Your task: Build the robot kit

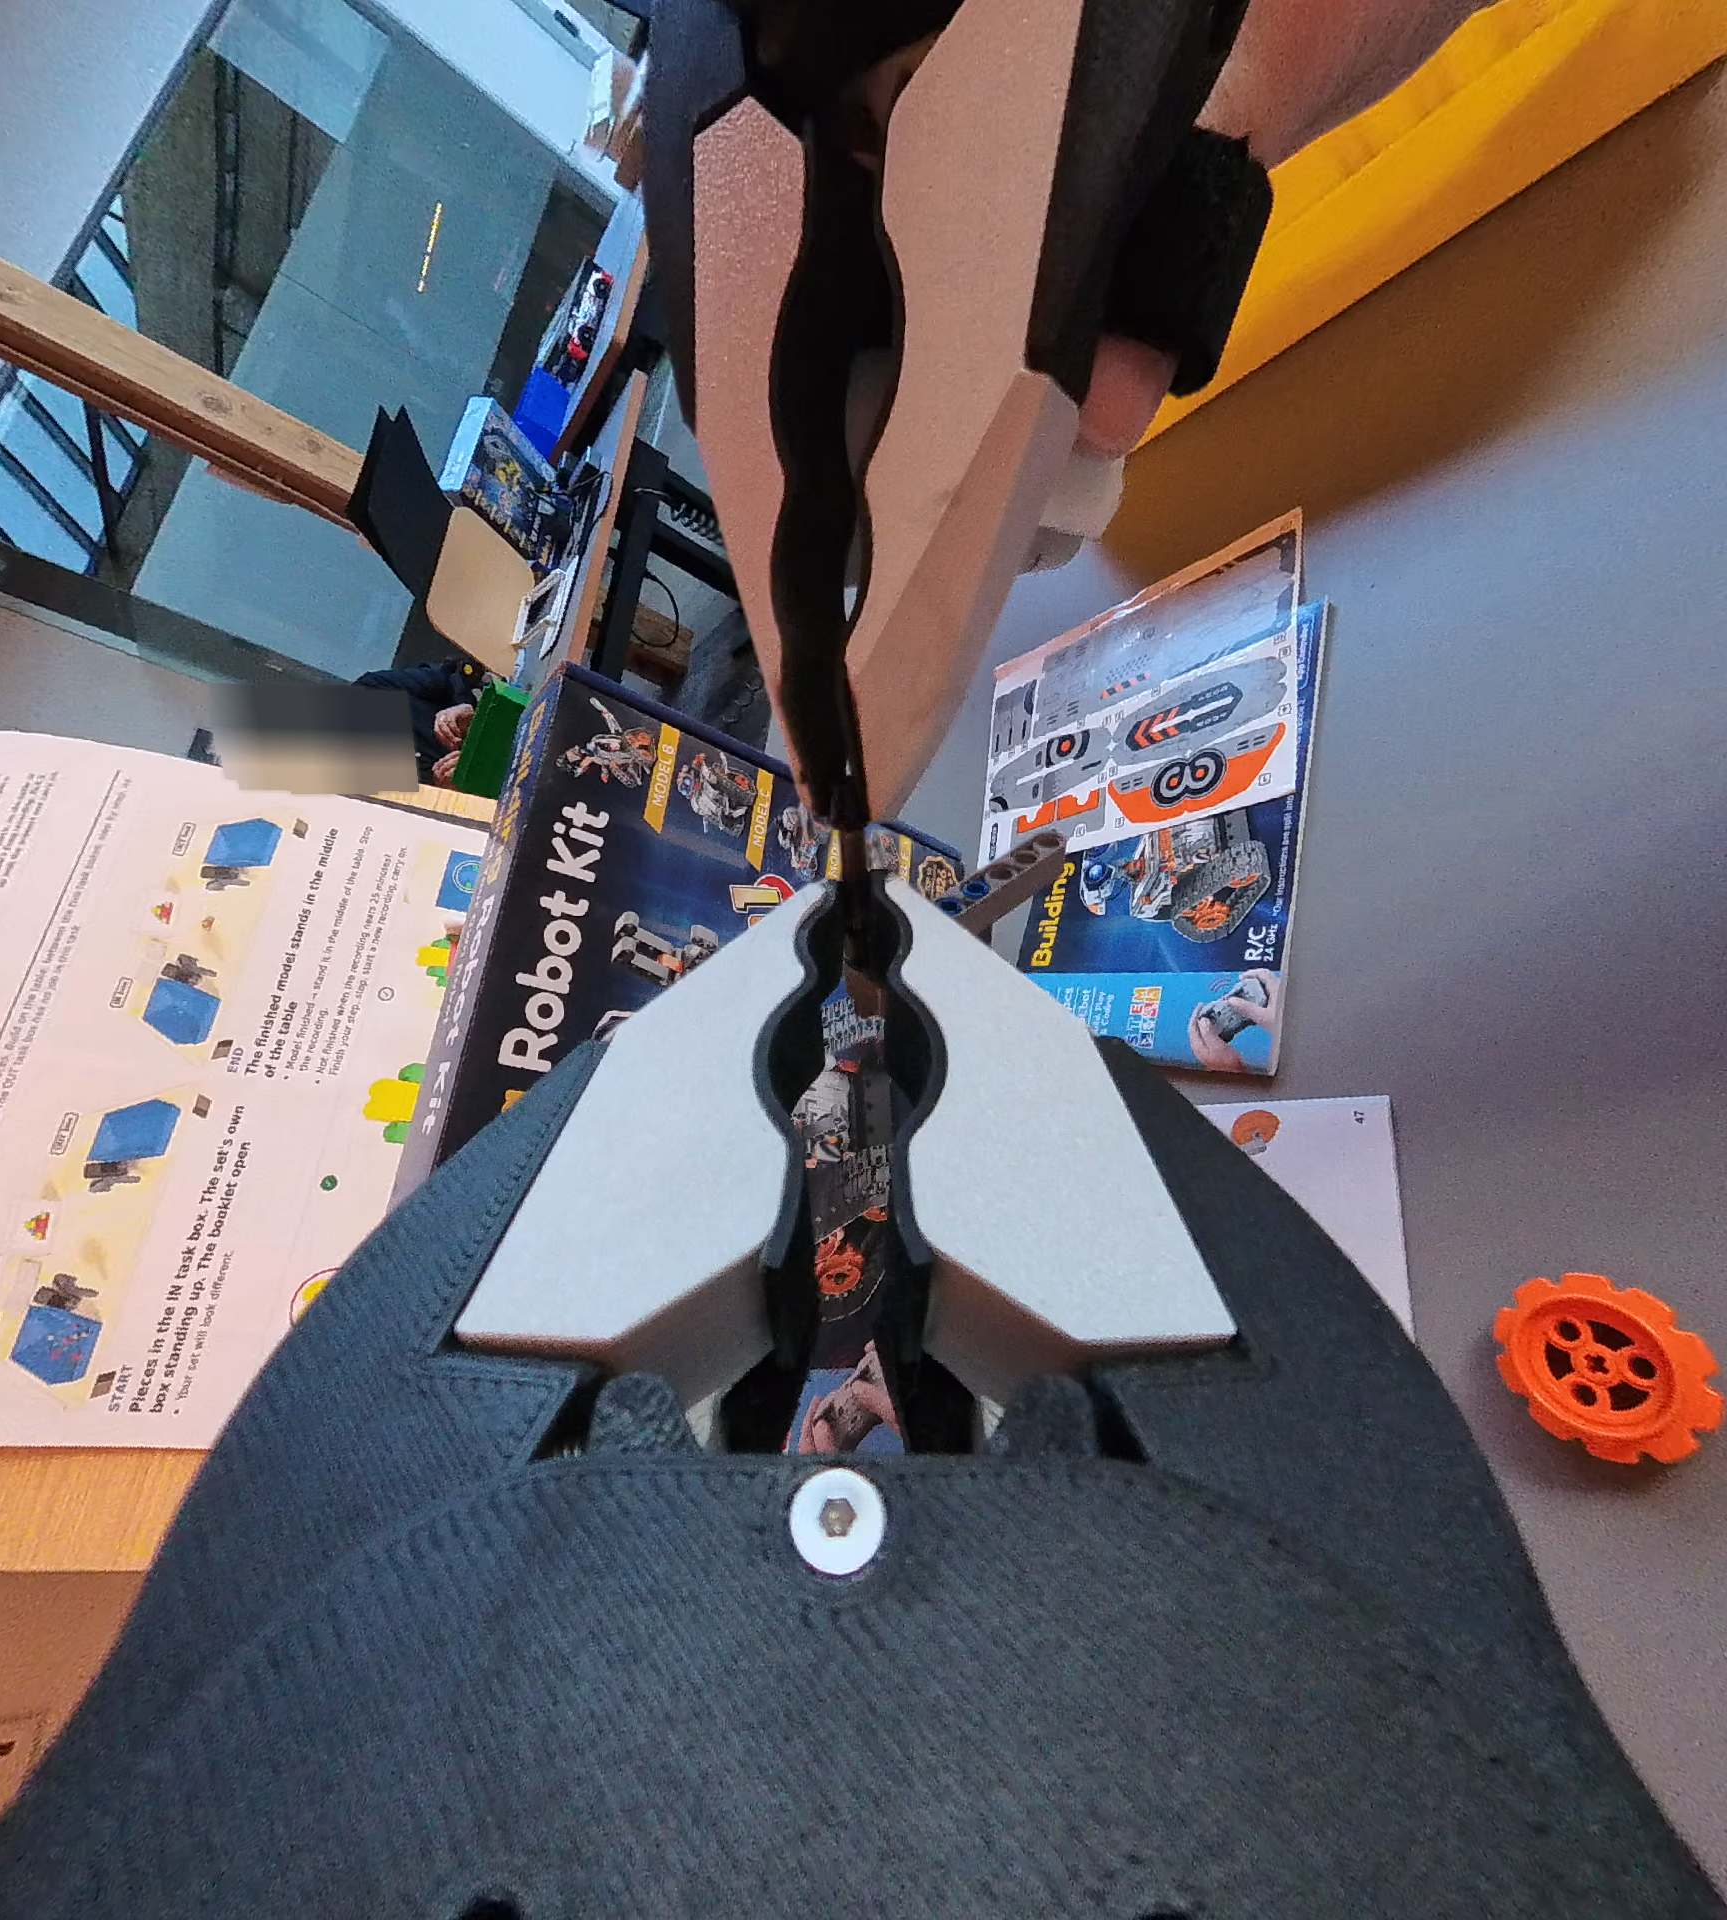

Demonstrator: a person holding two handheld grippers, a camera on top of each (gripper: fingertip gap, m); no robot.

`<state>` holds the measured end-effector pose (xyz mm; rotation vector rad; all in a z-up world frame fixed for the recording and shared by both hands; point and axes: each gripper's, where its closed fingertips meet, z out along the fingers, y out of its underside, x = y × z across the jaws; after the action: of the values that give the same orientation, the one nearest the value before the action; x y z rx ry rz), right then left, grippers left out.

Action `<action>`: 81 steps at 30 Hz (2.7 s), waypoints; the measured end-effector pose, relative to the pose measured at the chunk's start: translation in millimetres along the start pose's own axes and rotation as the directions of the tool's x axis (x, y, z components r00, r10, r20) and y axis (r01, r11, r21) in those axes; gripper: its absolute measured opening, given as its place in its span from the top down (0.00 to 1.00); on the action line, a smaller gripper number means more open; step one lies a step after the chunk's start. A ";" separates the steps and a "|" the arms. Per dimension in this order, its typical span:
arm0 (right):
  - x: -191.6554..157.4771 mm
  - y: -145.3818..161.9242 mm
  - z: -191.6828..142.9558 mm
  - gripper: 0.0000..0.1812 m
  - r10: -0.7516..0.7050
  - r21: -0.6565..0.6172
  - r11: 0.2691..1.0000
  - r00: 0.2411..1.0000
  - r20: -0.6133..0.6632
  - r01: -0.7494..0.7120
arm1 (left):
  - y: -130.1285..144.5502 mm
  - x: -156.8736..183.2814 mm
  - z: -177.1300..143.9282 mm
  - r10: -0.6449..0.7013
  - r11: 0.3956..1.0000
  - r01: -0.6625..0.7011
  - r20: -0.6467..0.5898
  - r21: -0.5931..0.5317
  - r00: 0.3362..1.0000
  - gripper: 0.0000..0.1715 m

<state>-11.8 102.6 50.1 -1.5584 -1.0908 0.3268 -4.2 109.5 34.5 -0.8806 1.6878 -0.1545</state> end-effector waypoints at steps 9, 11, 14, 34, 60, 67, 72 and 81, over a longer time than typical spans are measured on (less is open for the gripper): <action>-2.5 10.4 7.9 0.97 -0.029 -0.088 0.996 1.000 -0.007 0.028 | 10.5 6.8 3.5 0.031 0.996 -0.033 -0.028 -0.082 0.999 0.99; -3.4 12.1 9.0 0.97 -0.049 -0.111 0.993 0.999 -0.010 0.047 | 12.0 8.2 4.5 0.049 0.994 -0.051 -0.028 -0.099 0.998 0.99; -3.8 15.6 9.9 0.97 -0.080 -0.148 0.986 0.997 -0.018 0.077 | 14.0 11.0 5.9 0.040 0.993 -0.045 -0.048 -0.113 0.998 0.99; -4.8 21.1 12.3 0.97 -0.015 -0.095 0.995 1.000 0.027 0.017 | 16.2 16.7 9.6 0.011 0.994 -0.019 -0.077 -0.104 0.997 1.00; -5.3 13.9 9.8 0.97 0.011 -0.015 1.000 0.999 0.047 -0.011 | 8.7 11.5 7.1 -0.053 0.997 0.050 -0.060 -0.059 0.997 1.00; -4.5 19.5 10.0 0.97 0.015 -0.071 0.997 0.999 0.034 -0.013 | 10.2 13.7 12.2 -0.040 0.996 0.036 -0.048 -0.084 0.998 1.00; -2.7 13.6 9.6 0.97 -0.034 -0.069 0.997 0.999 -0.004 0.034 | 8.0 9.7 11.1 -0.078 0.995 0.075 -0.040 -0.070 0.996 1.00; -0.4 10.6 12.5 0.97 -0.014 -0.031 0.999 1.000 -0.005 0.014 | 11.4 7.8 8.9 -0.105 0.993 0.100 -0.069 -0.061 0.992 0.99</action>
<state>-16.0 111.0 36.6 -1.5773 -1.1070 0.2980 -2.0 115.7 19.5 -1.0161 1.7221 -0.2107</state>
